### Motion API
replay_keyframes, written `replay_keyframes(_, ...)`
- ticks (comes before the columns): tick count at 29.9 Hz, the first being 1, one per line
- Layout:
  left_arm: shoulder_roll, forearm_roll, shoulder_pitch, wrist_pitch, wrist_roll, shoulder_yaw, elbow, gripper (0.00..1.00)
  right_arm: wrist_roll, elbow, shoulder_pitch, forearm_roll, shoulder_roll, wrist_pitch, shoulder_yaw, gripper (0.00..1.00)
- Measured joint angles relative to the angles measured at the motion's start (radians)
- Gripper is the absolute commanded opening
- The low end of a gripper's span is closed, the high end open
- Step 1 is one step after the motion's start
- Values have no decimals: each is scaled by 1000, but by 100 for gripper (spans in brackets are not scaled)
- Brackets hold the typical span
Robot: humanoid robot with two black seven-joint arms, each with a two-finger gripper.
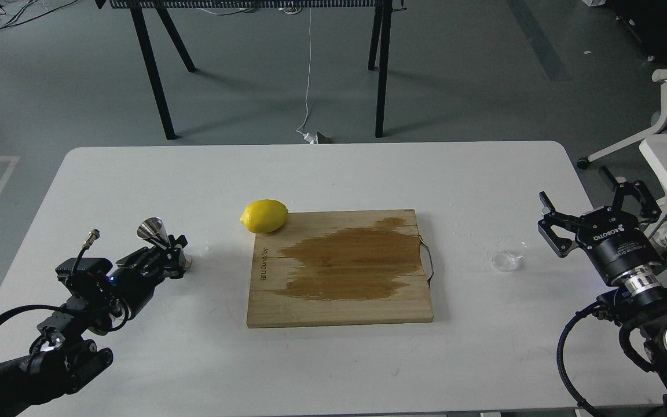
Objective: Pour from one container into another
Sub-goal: 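Lift the jigger with the left gripper up over the lemon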
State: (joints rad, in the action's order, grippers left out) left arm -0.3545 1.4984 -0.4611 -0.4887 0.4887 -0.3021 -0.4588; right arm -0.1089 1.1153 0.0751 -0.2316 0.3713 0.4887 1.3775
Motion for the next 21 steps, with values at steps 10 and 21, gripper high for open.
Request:
replay_keyframes(10,-12,-4,-36,0,0,0,0,12,0,0,0,0,0,0,0,99)
replay_keyframes(21,-15,-4,-52,0,0,1,-1,11,0,0,0,0,-1,0,0,99)
